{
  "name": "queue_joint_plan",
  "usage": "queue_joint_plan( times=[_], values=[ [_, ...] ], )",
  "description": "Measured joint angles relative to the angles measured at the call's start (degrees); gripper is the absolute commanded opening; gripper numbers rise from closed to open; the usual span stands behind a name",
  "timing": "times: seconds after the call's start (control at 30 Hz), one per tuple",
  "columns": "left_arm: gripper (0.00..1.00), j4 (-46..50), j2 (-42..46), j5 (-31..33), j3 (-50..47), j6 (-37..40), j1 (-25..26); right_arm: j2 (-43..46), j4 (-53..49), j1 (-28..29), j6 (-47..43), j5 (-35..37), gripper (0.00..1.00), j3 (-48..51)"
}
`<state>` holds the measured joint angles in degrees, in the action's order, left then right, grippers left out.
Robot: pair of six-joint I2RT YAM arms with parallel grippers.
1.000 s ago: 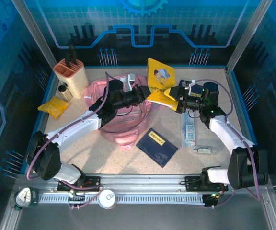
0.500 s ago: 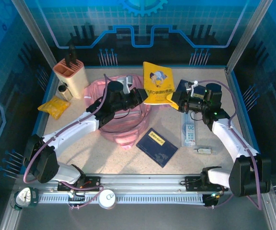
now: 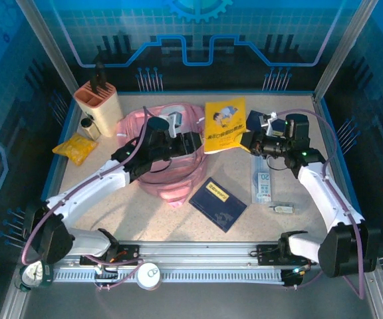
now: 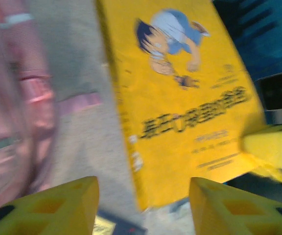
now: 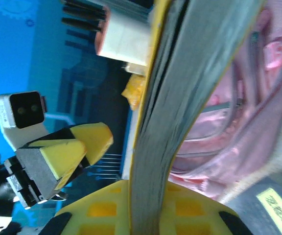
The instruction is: Pack the student bag
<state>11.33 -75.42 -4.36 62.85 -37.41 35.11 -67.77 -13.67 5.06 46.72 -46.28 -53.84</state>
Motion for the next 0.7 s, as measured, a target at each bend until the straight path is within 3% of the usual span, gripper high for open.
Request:
queue_joint_plan(
  times=[0.13,0.27,0.43,0.7],
  values=[
    [0.61,11.21,-1.25,8.11,1.53,11.78,0.0,0.98,-7.23,-1.16,-4.57,3.28,0.0,-0.17],
    [0.67,18.03,-7.8,13.53,2.93,21.86,0.17,1.03,-10.84,-1.99,-6.95,4.81,0.0,-0.17],
    [0.76,21.92,-16.44,18.75,3.06,31.39,1.9,1.44,-13.35,-2.14,-9.27,5.84,0.0,-0.15],
    [0.78,22.45,-23.76,25.46,5.42,39.93,3.67,1.88,-15.47,-2.86,-10.97,6.08,0.0,-0.13]
  ],
)
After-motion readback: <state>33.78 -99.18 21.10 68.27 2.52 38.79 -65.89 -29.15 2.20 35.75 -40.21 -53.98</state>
